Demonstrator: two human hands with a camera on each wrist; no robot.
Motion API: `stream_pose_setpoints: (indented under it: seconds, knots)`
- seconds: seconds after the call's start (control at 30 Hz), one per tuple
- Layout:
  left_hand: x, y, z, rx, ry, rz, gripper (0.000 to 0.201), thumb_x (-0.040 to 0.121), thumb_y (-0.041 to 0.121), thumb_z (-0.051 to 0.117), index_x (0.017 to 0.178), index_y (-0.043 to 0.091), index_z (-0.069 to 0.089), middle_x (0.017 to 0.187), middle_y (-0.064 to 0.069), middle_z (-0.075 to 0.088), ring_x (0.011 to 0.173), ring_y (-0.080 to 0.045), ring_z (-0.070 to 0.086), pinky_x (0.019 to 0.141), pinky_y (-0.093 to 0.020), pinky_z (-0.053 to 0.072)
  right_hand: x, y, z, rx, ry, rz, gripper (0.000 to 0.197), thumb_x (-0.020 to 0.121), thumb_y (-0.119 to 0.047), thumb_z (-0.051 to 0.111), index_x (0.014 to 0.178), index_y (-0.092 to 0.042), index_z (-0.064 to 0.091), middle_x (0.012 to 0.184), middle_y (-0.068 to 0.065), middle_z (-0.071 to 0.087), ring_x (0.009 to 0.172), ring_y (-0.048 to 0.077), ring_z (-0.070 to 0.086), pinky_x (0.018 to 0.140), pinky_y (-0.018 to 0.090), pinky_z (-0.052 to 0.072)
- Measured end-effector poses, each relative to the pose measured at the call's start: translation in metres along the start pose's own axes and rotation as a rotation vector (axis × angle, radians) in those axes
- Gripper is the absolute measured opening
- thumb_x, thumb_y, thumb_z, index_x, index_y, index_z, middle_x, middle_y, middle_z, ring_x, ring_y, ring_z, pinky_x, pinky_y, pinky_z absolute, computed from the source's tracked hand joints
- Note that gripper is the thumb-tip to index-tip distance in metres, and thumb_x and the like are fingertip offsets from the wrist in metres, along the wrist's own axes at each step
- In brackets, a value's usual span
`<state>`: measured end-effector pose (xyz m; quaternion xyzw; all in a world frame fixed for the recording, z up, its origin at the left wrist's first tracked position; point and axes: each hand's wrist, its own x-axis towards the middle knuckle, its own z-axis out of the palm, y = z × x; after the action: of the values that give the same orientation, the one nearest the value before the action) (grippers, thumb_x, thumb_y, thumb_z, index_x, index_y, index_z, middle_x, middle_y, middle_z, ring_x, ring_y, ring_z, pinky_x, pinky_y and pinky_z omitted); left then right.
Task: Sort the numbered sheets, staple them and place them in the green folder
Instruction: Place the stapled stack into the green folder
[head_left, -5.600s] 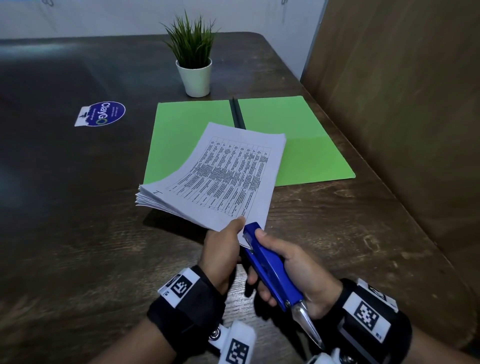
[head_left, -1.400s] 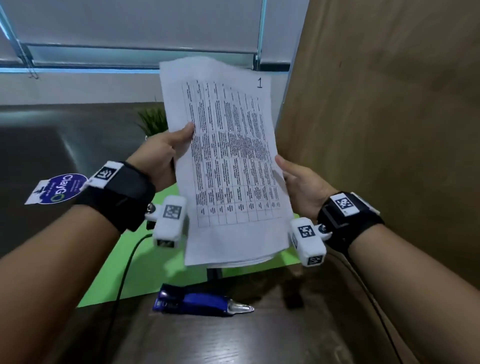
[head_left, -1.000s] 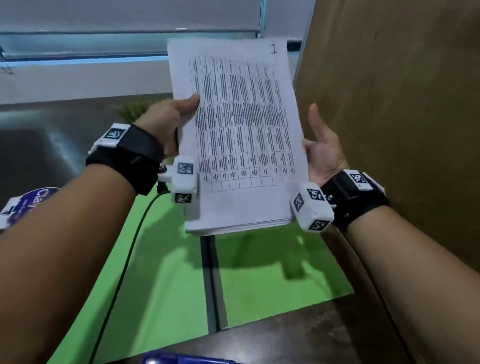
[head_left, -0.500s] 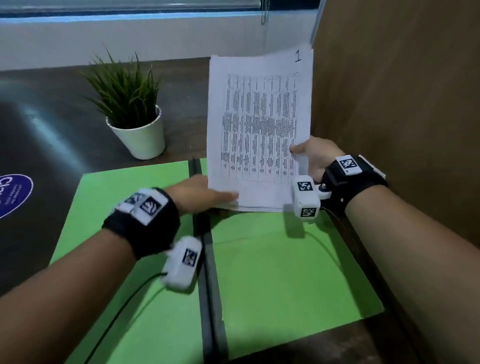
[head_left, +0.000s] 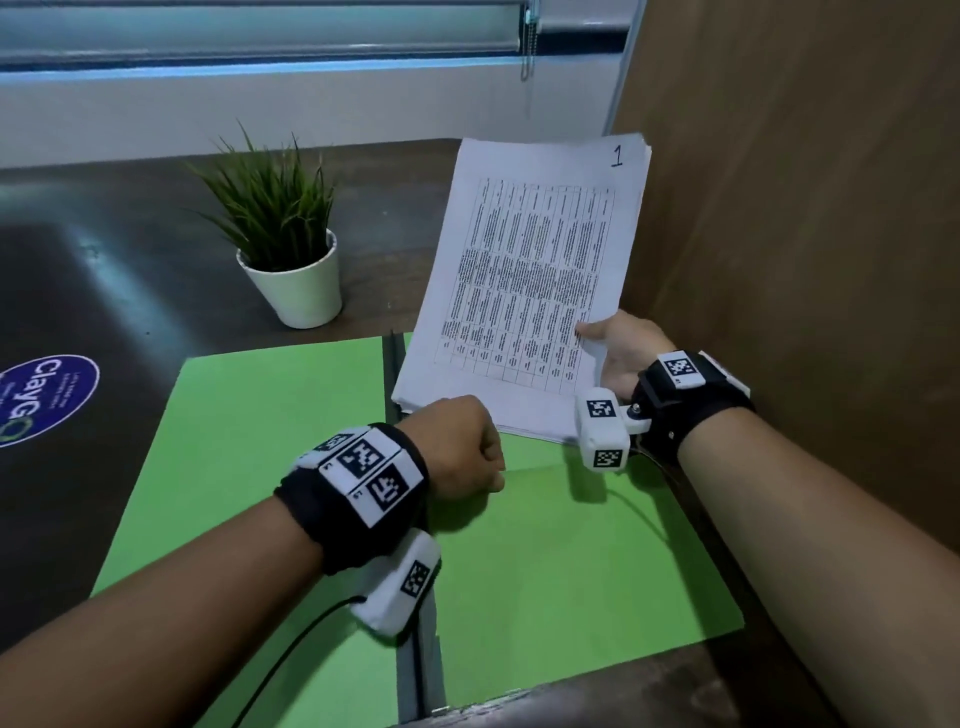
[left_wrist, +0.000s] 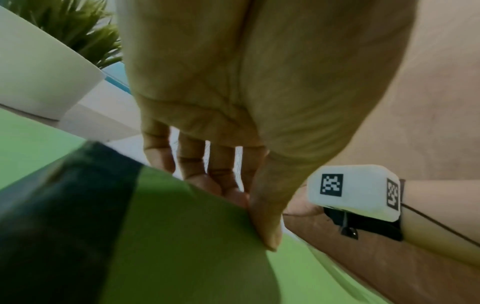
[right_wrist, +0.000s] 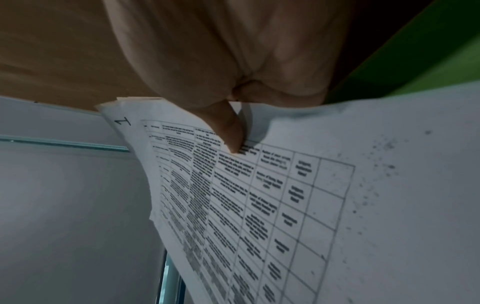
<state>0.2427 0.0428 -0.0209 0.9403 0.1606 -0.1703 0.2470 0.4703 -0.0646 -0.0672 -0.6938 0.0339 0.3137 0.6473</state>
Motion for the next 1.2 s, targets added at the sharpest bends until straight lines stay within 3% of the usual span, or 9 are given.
stream_pose_setpoints:
  seconds: [0.13,0.3,0.4,0.47,0.57,0.7,0.83,1.07,1.2]
  knots:
    - [0.003,-0.004,-0.006,0.015,0.073,0.026,0.009,0.09,0.028,0.074,0.084,0.021,0.076,0.084,0.01,0.073,0.086,-0.012,0.066,0.087,-0.031,0.055,-0.031,-0.01,-0.005,0.078,-0.067,0.07,0.031,0.097,0.005,0.05,0.123,-0.003,0.064,0.125,0.015,0.065,0.114,0.041,0.063,0.093,0.062,0.052]
    - [0.009,-0.014,-0.004,0.005,0.108,-0.024,0.012,0.091,0.028,0.072,0.083,0.02,0.076,0.078,0.015,0.069,0.086,-0.011,0.067,0.089,-0.034,0.056,-0.038,-0.001,-0.013,-0.136,-0.194,0.156,0.032,0.096,0.004,0.049,0.124,-0.003,0.062,0.114,0.02,0.072,0.098,0.038,0.071,0.066,0.05,0.061]
    - [0.011,-0.021,0.003,-0.045,0.08,-0.052,0.013,0.091,0.03,0.072,0.086,0.02,0.078,0.08,0.015,0.071,0.085,-0.009,0.068,0.088,-0.035,0.058,-0.039,-0.004,-0.01,-0.428,-0.122,0.164,0.032,0.084,-0.002,0.064,0.116,0.002,0.061,0.108,0.022,0.071,0.09,0.04,0.07,0.075,0.047,0.058]
    - [0.013,-0.025,0.005,-0.034,0.095,-0.06,0.017,0.089,0.038,0.072,0.085,0.021,0.074,0.082,0.014,0.069,0.086,-0.01,0.067,0.087,-0.037,0.058,-0.04,-0.008,-0.006,-0.794,-0.055,0.09,0.042,0.078,-0.016,0.074,0.114,0.001,0.061,0.104,0.016,0.065,0.078,0.031,0.063,0.067,0.034,0.053]
    - [0.026,-0.045,-0.006,-0.084,0.254,-0.116,0.025,0.091,0.045,0.066,0.103,0.023,0.063,0.111,0.001,0.064,0.102,-0.022,0.062,0.093,-0.043,0.053,-0.041,-0.019,-0.001,-1.078,0.007,-0.043,0.047,0.083,-0.031,0.076,0.116,-0.009,0.052,0.103,0.008,0.059,0.083,0.022,0.059,0.062,0.03,0.046]
    - [0.049,-0.071,-0.032,-0.058,0.254,-0.17,0.021,0.099,0.02,0.051,0.117,0.014,0.06,0.131,-0.012,0.06,0.115,-0.033,0.058,0.1,-0.045,0.049,-0.046,-0.046,0.02,-1.332,0.064,-0.354,0.039,0.087,-0.034,0.069,0.116,-0.016,0.05,0.118,0.008,0.061,0.098,0.026,0.059,0.076,0.032,0.047]
    - [0.062,-0.083,-0.033,0.106,0.12,-0.16,0.047,0.104,0.023,0.044,0.15,0.015,0.04,0.159,-0.012,0.033,0.148,-0.03,0.03,0.118,-0.038,0.028,-0.027,-0.058,0.072,-1.419,-0.035,-0.546,0.044,0.096,-0.038,0.055,0.128,-0.008,0.058,0.131,0.014,0.06,0.119,0.032,0.058,0.098,0.039,0.049]
    - [0.067,-0.091,-0.03,0.212,0.033,-0.159,0.063,0.108,0.032,0.034,0.161,0.019,0.003,0.17,-0.003,-0.005,0.156,-0.024,0.006,0.124,-0.037,0.013,0.022,-0.042,0.149,-1.521,-0.08,-0.511,0.039,0.101,-0.046,0.044,0.101,-0.011,0.062,0.113,0.009,0.066,0.093,0.03,0.059,0.079,0.035,0.044]
    - [0.067,-0.089,-0.032,0.205,0.001,-0.164,0.061,0.11,0.028,0.031,0.161,0.017,0.001,0.169,-0.007,-0.007,0.156,-0.026,0.001,0.123,-0.037,0.011,0.036,-0.046,0.145,-1.595,-0.122,-0.436,0.03,0.099,-0.023,0.051,0.118,-0.006,0.066,0.132,0.017,0.06,0.116,0.036,0.059,0.091,0.038,0.048]
